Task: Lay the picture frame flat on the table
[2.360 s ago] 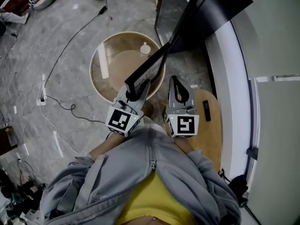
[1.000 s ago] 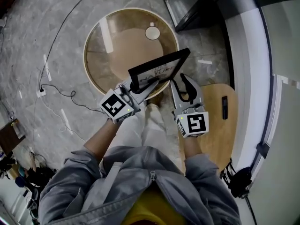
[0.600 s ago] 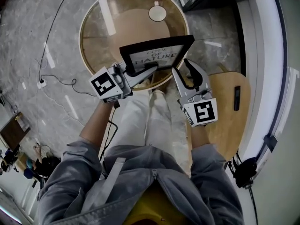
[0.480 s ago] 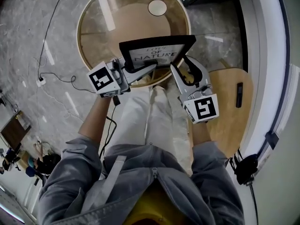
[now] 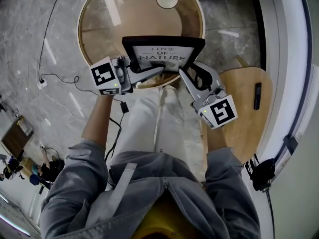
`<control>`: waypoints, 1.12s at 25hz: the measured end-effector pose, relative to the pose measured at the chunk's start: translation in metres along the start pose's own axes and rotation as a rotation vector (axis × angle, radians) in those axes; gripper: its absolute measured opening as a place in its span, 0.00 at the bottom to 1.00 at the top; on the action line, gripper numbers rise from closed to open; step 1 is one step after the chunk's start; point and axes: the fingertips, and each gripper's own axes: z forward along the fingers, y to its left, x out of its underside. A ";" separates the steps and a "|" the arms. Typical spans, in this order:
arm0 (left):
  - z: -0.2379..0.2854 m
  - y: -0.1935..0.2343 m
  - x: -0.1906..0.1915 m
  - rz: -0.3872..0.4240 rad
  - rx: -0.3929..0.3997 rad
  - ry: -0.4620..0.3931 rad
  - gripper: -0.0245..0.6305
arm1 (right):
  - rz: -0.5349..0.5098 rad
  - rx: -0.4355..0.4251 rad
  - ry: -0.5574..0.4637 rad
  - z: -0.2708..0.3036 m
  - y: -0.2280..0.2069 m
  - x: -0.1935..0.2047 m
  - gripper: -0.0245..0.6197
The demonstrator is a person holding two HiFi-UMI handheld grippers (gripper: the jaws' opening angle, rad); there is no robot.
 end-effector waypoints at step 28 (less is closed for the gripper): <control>-0.024 0.055 0.062 -0.263 -0.271 -0.030 0.28 | 0.193 0.167 -0.001 -0.018 -0.010 0.055 0.15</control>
